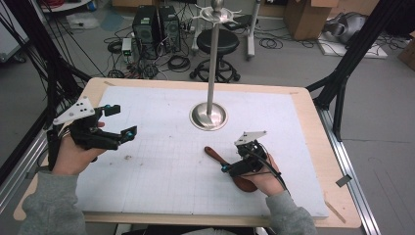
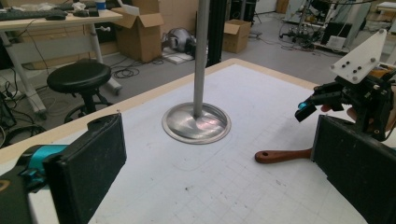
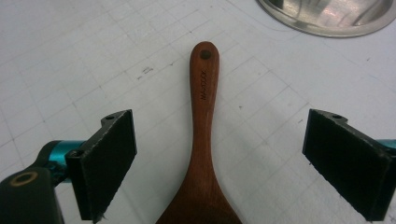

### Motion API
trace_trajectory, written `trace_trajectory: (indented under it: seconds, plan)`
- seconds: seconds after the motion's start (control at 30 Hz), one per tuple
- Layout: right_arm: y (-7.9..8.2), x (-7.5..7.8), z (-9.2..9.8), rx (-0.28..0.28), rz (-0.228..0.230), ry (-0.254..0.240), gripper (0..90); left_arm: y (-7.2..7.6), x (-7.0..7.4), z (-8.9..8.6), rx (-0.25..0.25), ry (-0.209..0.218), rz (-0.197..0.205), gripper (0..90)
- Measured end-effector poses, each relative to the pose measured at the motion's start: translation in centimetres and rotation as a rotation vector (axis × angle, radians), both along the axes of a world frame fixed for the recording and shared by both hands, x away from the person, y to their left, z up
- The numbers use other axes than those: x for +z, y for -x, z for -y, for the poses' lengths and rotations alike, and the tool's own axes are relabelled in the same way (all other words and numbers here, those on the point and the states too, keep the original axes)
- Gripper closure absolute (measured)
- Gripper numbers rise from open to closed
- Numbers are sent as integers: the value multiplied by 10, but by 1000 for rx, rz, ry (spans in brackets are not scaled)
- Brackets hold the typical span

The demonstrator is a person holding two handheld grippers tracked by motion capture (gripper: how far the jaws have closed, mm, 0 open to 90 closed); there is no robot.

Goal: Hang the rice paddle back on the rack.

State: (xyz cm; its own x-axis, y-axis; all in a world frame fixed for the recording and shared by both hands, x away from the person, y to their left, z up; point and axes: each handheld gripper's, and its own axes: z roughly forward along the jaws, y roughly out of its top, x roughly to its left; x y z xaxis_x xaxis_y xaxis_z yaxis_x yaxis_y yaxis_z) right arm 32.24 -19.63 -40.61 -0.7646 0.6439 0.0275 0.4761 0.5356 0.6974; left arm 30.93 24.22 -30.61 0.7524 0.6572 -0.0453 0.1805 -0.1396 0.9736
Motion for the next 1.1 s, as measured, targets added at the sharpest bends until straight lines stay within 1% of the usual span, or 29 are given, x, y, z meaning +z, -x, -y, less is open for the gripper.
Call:
trace_trajectory:
  seconds: [0.17,0.23,0.3,0.43,0.6,0.83,0.87,0.93,1.03,1.1]
  plan:
    - [-1,-2,-2,0,-11,16,85,1,-1,-1,3,0,-2,38]
    - [-2,-2,-2,3,-6,14,85,2,-1,-1,1,-3,-1,38]
    - [-2,-3,-3,1,-13,14,85,2,-1,-1,3,-2,1,37]
    - [-4,-7,-6,1,-21,42,85,3,-1,-5,10,0,0,37]
    - [-5,-9,-8,9,-32,55,86,4,-1,-6,16,4,-1,38]
    - [-7,-12,-11,17,-39,73,91,5,-2,-6,16,-2,-3,38]
    - [-7,-13,-12,18,-44,77,94,5,-2,-6,17,-3,-3,38]
    - [-8,-15,-13,16,-51,82,138,6,-2,-7,20,-2,-5,38]
    - [-10,-17,-14,17,-67,86,141,7,-2,-9,24,-4,-3,38]
    - [-11,-19,-14,15,-70,91,144,8,-2,-10,27,-5,-6,38]
